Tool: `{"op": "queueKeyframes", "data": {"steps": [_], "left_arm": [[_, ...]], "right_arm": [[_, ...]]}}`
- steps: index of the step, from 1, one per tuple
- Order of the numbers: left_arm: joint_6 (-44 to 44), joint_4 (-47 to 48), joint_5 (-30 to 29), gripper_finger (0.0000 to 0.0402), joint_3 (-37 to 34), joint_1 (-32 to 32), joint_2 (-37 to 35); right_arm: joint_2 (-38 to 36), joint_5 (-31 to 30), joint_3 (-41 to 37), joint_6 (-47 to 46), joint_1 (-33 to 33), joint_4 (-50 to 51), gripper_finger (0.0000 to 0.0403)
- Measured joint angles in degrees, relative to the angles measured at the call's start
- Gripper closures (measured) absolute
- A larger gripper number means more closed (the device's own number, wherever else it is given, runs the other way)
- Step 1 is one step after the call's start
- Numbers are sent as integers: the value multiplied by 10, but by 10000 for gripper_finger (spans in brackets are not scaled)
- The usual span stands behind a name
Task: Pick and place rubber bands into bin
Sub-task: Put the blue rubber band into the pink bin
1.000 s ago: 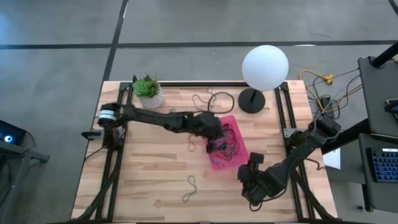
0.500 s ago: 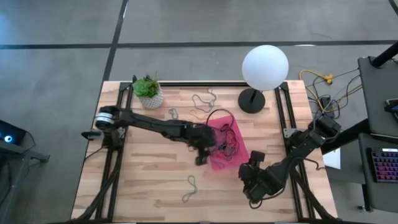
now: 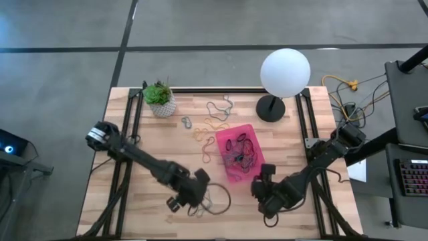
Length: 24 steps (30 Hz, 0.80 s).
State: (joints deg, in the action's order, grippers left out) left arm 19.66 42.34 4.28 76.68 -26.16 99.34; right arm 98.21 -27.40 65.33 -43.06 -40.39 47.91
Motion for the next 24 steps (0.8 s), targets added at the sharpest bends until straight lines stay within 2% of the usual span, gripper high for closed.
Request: {"op": "queueKeyframes", "data": {"steps": [3,6,9,15,24], "left_arm": [[29,-91,-45,221,-24,-5,14],[35,-142,-49,221,-29,12,30],[40,-149,-31,221,-30,25,48],[110,-162,-1,221,-32,27,86],[109,-185,12,222,-29,29,135]], "right_arm": [[0,2,1,-3,4,-18,179],[0,6,1,-3,4,-32,179],[0,14,3,-3,3,-36,179],[0,25,14,-4,3,-38,179],[0,24,22,-40,3,-37,179]]}}
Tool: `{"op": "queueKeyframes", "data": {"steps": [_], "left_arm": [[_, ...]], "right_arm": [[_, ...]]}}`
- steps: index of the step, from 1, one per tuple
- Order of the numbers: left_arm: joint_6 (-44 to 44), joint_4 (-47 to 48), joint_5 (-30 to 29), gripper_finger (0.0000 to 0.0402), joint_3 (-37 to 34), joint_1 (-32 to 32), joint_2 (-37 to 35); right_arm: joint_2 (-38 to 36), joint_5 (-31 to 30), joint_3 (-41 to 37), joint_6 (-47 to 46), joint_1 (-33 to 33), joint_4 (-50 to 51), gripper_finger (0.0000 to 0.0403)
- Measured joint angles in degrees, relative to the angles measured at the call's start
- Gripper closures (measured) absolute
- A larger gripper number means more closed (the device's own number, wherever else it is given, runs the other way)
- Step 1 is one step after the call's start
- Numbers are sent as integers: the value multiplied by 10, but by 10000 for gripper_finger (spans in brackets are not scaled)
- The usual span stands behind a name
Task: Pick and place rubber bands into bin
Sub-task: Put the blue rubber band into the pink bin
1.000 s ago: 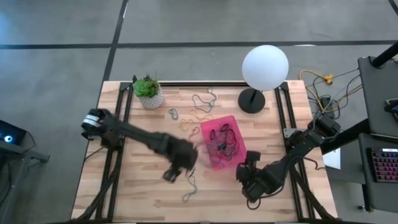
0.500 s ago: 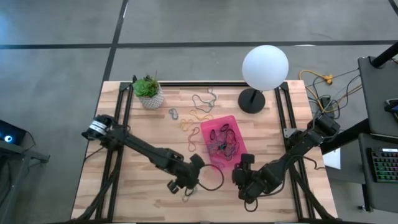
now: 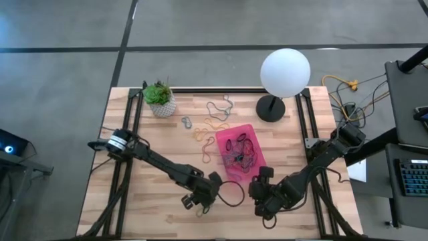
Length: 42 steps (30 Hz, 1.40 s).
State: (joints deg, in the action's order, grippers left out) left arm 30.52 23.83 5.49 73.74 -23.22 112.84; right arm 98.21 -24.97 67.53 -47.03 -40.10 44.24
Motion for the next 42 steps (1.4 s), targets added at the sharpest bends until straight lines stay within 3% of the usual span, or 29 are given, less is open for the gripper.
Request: {"op": "queueKeyframes", "data": {"steps": [6,14,22,27,31,35,38,42], "left_arm": [[-2,21,46,262,1,3,9],[-89,55,167,387,-25,31,9],[-197,113,210,401,-35,38,-18],[-227,96,222,401,-11,39,-95],[-229,85,220,401,-6,48,-145],[-241,61,170,402,-7,62,-188],[-228,61,159,402,-13,67,-188],[-222,54,74,398,-22,57,-155]], "right_arm": [[0,0,0,0,0,-1,179],[0,-6,-2,5,4,-1,179],[0,-7,-4,6,15,-1,179],[0,-7,-6,7,27,-1,179],[0,-7,-8,8,38,-1,179],[0,-7,-9,10,49,0,179],[0,-7,-9,11,55,0,179],[0,-6,-9,11,58,-1,179]]}}
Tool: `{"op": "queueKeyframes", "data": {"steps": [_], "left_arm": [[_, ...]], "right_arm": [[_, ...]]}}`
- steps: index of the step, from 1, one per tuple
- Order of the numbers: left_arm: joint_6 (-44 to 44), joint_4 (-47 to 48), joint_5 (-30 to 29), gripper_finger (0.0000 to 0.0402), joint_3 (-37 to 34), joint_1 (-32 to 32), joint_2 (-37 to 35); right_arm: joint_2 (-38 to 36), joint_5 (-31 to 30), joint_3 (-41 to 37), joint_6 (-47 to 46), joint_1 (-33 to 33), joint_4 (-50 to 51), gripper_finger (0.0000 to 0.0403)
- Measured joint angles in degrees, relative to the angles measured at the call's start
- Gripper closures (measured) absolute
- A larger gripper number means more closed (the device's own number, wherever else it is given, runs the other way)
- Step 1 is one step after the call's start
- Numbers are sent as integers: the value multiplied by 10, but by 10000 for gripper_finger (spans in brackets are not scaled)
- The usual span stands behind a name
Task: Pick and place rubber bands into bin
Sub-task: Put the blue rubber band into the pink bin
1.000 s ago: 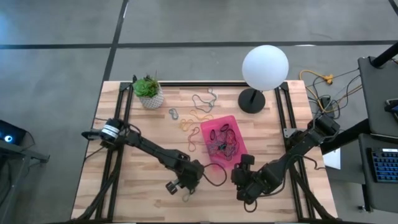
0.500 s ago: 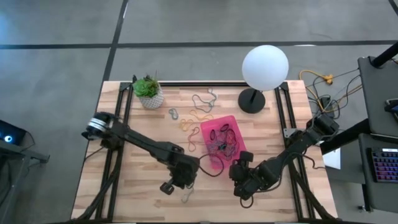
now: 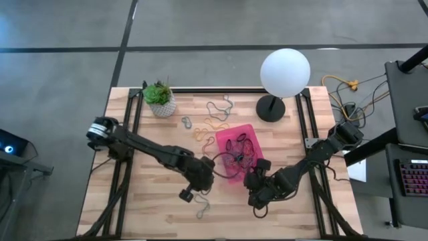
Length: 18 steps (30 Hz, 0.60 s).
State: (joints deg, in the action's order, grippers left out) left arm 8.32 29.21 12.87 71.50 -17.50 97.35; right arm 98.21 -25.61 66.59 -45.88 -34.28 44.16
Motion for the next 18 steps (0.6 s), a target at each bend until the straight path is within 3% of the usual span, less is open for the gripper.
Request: {"op": "queueKeyframes", "data": {"steps": [6,14,18], "left_arm": [[11,-12,-23,351,12,-16,65],[-44,-27,-24,259,15,-36,95],[-50,-54,-32,232,8,-50,98]], "right_arm": [[0,1,0,0,0,0,179],[0,1,-1,0,0,0,179],[0,1,-3,0,0,1,179]]}}
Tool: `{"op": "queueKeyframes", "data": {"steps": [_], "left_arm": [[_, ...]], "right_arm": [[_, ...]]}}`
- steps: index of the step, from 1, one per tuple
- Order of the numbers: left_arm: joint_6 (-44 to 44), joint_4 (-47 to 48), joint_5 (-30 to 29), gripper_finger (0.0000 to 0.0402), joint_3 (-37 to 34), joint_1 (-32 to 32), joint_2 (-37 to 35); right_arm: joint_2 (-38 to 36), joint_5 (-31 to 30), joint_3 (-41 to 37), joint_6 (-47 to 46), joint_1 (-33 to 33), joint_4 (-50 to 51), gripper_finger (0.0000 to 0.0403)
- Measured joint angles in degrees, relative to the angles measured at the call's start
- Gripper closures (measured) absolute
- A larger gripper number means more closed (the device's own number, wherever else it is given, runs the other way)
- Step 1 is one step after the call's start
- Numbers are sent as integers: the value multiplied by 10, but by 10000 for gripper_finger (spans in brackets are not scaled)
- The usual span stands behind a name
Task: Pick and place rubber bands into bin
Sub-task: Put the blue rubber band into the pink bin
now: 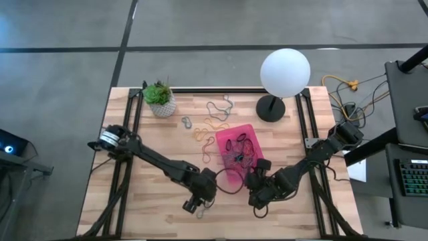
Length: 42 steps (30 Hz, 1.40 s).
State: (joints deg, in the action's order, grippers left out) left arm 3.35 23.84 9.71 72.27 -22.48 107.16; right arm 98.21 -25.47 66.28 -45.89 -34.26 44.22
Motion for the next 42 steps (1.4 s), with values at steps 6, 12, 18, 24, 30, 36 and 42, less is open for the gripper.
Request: {"op": "queueKeyframes", "data": {"steps": [6,12,18,24,30,36,42], "left_arm": [[-15,-18,-7,229,1,-18,30],[-31,-24,-26,229,2,-20,59],[-27,-30,-28,244,-2,-15,64],[-23,-35,-25,344,-16,-15,65],[-15,-37,-25,397,-41,-15,65],[-46,-15,33,401,-41,-7,37],[-44,105,41,401,-44,2,-64]], "right_arm": [[0,0,-1,0,0,-1,179],[0,0,-2,0,0,-1,179],[0,0,-3,0,0,1,179],[0,0,-3,0,0,1,179],[0,0,-3,0,0,1,179],[0,0,-3,0,0,2,179],[0,0,-3,0,0,4,179]]}}
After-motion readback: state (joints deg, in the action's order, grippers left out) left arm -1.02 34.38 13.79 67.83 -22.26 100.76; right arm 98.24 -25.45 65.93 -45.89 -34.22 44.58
